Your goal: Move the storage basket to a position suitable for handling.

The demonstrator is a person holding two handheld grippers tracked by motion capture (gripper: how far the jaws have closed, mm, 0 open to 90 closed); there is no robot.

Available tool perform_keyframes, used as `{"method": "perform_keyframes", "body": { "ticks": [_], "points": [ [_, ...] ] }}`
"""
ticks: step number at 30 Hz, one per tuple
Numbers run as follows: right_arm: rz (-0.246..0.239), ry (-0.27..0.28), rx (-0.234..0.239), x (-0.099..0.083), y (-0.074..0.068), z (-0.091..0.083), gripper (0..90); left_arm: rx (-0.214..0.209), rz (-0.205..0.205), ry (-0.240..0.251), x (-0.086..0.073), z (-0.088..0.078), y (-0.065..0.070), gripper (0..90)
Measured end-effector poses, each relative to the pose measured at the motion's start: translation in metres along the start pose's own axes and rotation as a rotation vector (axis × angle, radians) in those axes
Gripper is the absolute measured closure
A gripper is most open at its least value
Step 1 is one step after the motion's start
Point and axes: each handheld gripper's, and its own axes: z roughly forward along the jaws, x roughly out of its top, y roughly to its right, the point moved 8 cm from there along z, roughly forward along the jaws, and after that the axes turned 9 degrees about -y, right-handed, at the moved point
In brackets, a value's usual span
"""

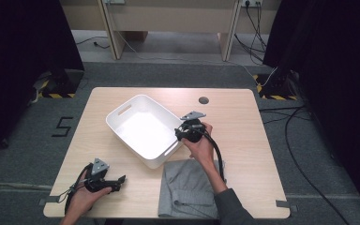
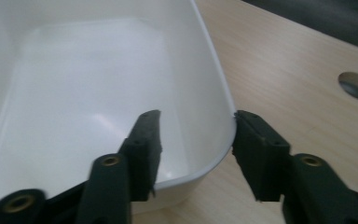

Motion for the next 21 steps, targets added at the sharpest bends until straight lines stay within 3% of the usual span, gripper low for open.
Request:
{"method": "perform_keyframes", "body": {
  "ticks": [1, 7, 11, 14, 17, 18, 20, 21],
  "points": [
    [-0.002, -0.007, -0.02, 0.002, 0.004, 0.003, 62.9, 0.0, -0.001, 0.001, 0.0, 0.0, 0.0, 9.6],
    [0.004, -0.002, -0.016, 0.006, 0.012, 0.014, 73.7, 0.0, 0.002, -0.002, 0.0, 0.0, 0.0, 9.5],
    [-0.04, -0.022, -0.011, 0.009, 0.015, 0.023, 81.6, 0.0, 0.002, -0.002, 0.0, 0.0, 0.0, 9.6],
    [-0.048, -0.033, 0.003, 0.012, 0.021, 0.026, 82.1, 0.0, 0.002, -0.001, 0.0, 0.0, 0.0, 9.6],
    [-0.056, -0.026, 0.029, 0.018, 0.039, 0.031, 80.9, 0.001, 0.002, 0.0, 0.0, 0.0, 0.0, 9.6],
    [-0.056, -0.026, 0.029, 0.018, 0.039, 0.031, 80.9, 0.001, 0.002, 0.0, 0.0, 0.0, 0.0, 9.6],
    [-0.026, -0.023, 0.003, 0.02, 0.053, 0.031, 75.0, 0.001, 0.002, 0.0, 0.0, 0.0, 0.0, 9.6],
    [-0.014, -0.015, -0.04, 0.024, 0.068, 0.028, 65.0, 0.001, 0.002, 0.0, 0.0, 0.0, 0.0, 9.6]
  ]
}}
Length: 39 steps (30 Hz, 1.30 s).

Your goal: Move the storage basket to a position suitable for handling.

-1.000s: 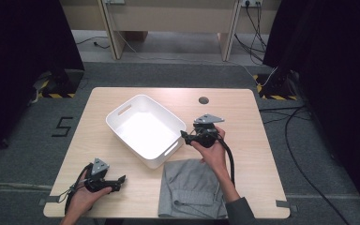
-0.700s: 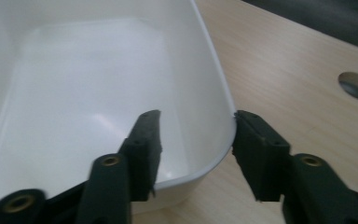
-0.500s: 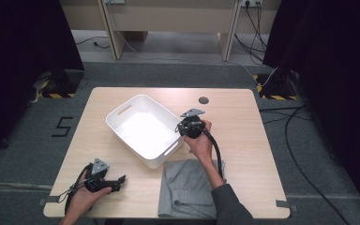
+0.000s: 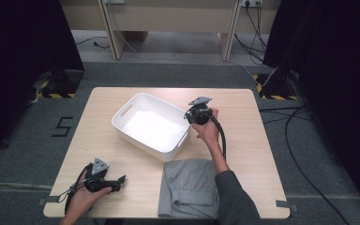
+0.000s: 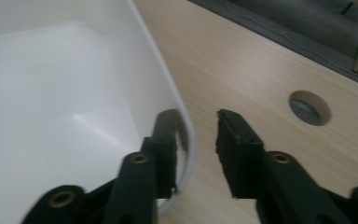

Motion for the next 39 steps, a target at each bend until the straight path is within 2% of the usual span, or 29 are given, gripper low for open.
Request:
{"method": "perform_keyframes", "body": {
  "ticks": [1, 3, 5, 6, 7, 12, 15, 16, 18, 19, 20, 21, 24, 25, 26, 27, 28, 30, 34, 37, 39],
  "points": [
    [0.0, 0.0, 0.0, 0.0, 0.0, 0.0, 65.0, 0.0, 0.0, 0.0, 0.0, 0.0, 0.0, 9.6],
    [0.059, 0.014, -0.011, 0.002, 0.01, -0.006, 58.7, 0.0, 0.0, 0.0, 0.0, 0.0, 0.0, 9.6],
    [0.109, 0.043, -0.008, 0.005, 0.014, -0.016, 47.1, 0.0, 0.0, 0.0, 0.0, 0.0, 0.0, 9.5],
    [0.146, 0.051, 0.007, 0.004, 0.009, -0.024, 41.8, 0.0, 0.0, 0.0, 0.0, 0.0, 0.0, 9.5],
    [0.146, 0.051, 0.007, 0.004, 0.009, -0.024, 41.8, 0.0, 0.0, 0.0, 0.0, 0.0, 0.0, 9.5],
    [0.2, 0.046, -0.04, -0.008, -0.018, -0.042, 29.3, 0.0, 0.0, -0.002, 0.0, 0.0, 0.0, 9.6],
    [0.194, 0.035, -0.023, -0.019, -0.039, -0.045, 26.3, 0.0, 0.0, -0.002, 0.0, 0.0, 0.0, 9.5],
    [0.173, 0.029, -0.027, -0.024, -0.048, -0.044, 26.8, -0.001, -0.001, 0.0, 0.0, 0.0, 0.0, 9.6],
    [0.166, 0.019, -0.026, -0.026, -0.051, -0.043, 27.6, -0.001, -0.001, 0.0, 0.0, 0.0, 0.0, 9.5],
    [0.139, 0.011, -0.03, -0.028, -0.053, -0.041, 29.6, -0.001, -0.002, 0.0, 0.0, 0.0, 0.0, 9.5],
    [0.101, -0.004, -0.055, -0.031, -0.052, -0.035, 30.6, 0.0, -0.002, 0.0, 0.0, 0.0, 0.0, 9.5],
    [0.101, -0.004, -0.055, -0.031, -0.052, -0.035, 30.6, 0.0, -0.002, 0.0, 0.0, 0.0, 0.0, 9.6],
    [0.129, -0.003, -0.012, -0.031, -0.049, -0.03, 33.6, -0.001, -0.003, 0.001, 0.0, 0.0, 0.0, 9.5],
    [0.111, -0.004, -0.027, -0.03, -0.046, -0.03, 35.6, -0.001, -0.003, 0.001, 0.0, 0.0, 0.0, 9.6],
    [0.067, -0.003, -0.081, -0.029, -0.039, -0.032, 45.3, -0.001, 0.0, -0.001, 0.0, 0.0, 0.0, 9.6],
    [0.067, -0.003, -0.081, -0.029, -0.039, -0.032, 45.3, 0.0, 0.0, -0.001, 0.0, 0.0, 0.0, 9.6],
    [0.016, -0.023, -0.139, -0.029, -0.031, -0.033, 48.3, 0.0, 0.0, -0.001, 0.0, 0.0, 0.0, 9.6],
    [0.008, -0.032, -0.148, -0.03, -0.027, -0.032, 48.3, 0.0, 0.0, -0.001, 0.0, 0.0, 0.0, 9.6],
    [0.044, -0.032, -0.116, -0.034, -0.011, -0.029, 50.8, 0.0, 0.0, -0.002, 0.0, 0.0, 0.0, 9.6],
    [0.046, -0.045, -0.13, -0.041, 0.003, -0.025, 51.3, 0.0, 0.0, -0.001, 0.0, 0.0, 0.0, 9.6],
    [0.082, -0.037, -0.113, -0.046, 0.011, -0.024, 51.1, 0.0, 0.0, -0.001, 0.0, 0.0, 0.0, 9.6]
  ]
}}
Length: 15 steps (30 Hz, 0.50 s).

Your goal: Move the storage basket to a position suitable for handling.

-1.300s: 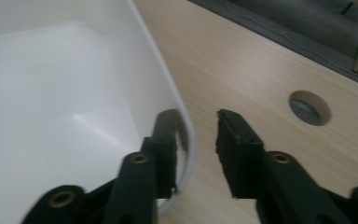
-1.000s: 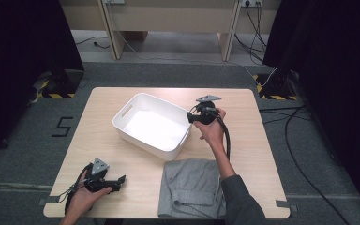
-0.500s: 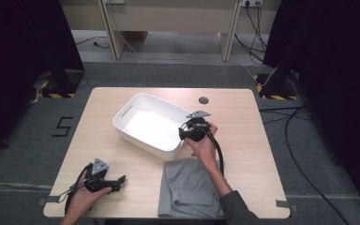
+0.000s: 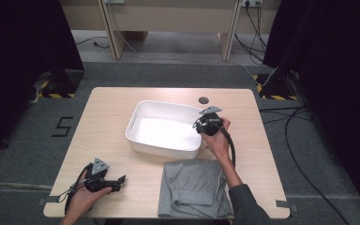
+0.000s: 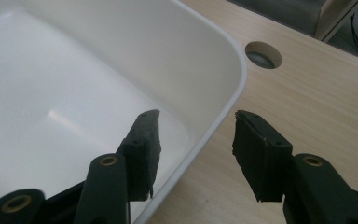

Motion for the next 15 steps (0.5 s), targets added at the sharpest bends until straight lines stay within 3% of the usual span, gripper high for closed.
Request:
{"method": "perform_keyframes", "body": {
  "ticks": [2, 7, 9, 15],
  "points": [
    [0.036, 0.014, 0.012, -0.003, 0.01, -0.001, 50.6, 0.0, -0.001, 0.0, 0.0, 0.0, 0.0, 9.6],
    [0.018, 0.02, -0.006, -0.008, 0.03, -0.002, 49.6, 0.0, 0.0, 0.0, 0.0, 0.0, 0.0, 9.6],
    [0.051, 0.017, -0.012, -0.01, 0.039, -0.002, 49.8, 0.0, 0.0, 0.0, 0.0, 0.0, 0.0, 9.6],
    [0.081, 0.033, -0.019, -0.016, 0.059, -0.006, 46.0, 0.0, 0.0, 0.0, 0.0, 0.0, 0.0, 9.6]
  ]
}}
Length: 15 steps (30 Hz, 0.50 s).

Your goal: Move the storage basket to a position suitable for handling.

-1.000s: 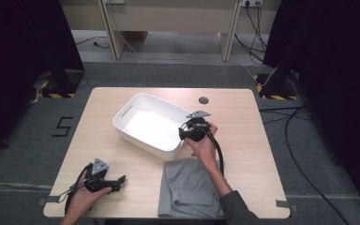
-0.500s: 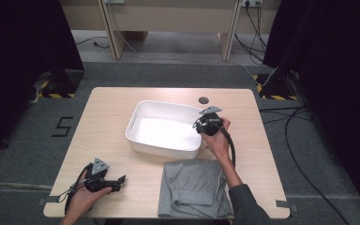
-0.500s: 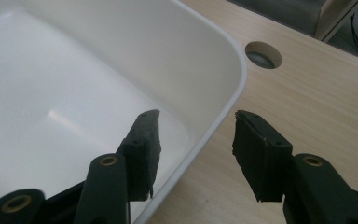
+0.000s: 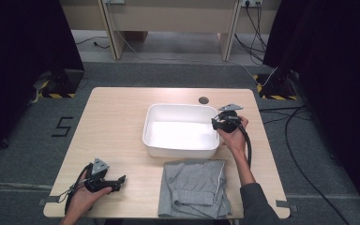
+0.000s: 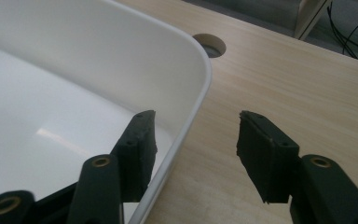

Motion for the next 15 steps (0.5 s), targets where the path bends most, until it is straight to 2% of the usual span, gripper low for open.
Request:
{"method": "perform_keyframes", "body": {
  "ticks": [2, 3, 4, 5, 7, 8, 10, 12, 13, 15],
  "points": [
    [0.016, 0.018, 0.018, 0.0, 0.0, -0.008, 39.4, 0.0, 0.0, 0.0, 0.0, 0.0, 0.0, 9.6],
    [0.039, 0.016, 0.028, -0.001, -0.002, -0.013, 36.9, 0.0, 0.0, 0.0, 0.0, 0.0, 0.0, 9.5],
    [0.058, 0.02, 0.067, -0.005, -0.007, -0.024, 33.3, 0.0, 0.0, 0.0, 0.0, 0.0, 0.0, 9.6],
    [0.058, 0.02, 0.067, -0.005, -0.007, -0.024, 33.3, 0.0, 0.0, 0.0, 0.0, 0.0, 0.0, 9.6],
    [0.045, 0.04, 0.09, -0.01, -0.013, -0.035, 30.5, 0.0, -0.003, 0.002, 0.0, 0.0, 0.0, 9.5],
    [0.054, 0.065, 0.107, -0.015, -0.019, -0.047, 29.4, 0.0, -0.002, 0.001, 0.0, 0.0, 0.0, 9.5],
    [0.058, 0.066, 0.117, -0.018, -0.022, -0.052, 28.8, 0.0, -0.002, 0.002, 0.0, 0.0, 0.0, 9.5],
    [0.02, 0.104, 0.133, -0.029, -0.035, -0.078, 27.4, 0.0, -0.002, 0.002, 0.0, 0.0, 0.0, 9.5],
    [0.02, 0.104, 0.133, -0.029, -0.035, -0.078, 27.4, 0.0, -0.002, 0.002, 0.0, 0.0, 0.0, 9.5],
    [0.022, 0.105, 0.143, -0.039, -0.043, -0.09, 25.5, 0.0, -0.002, 0.001, 0.0, 0.0, 0.0, 9.5]
  ]
}}
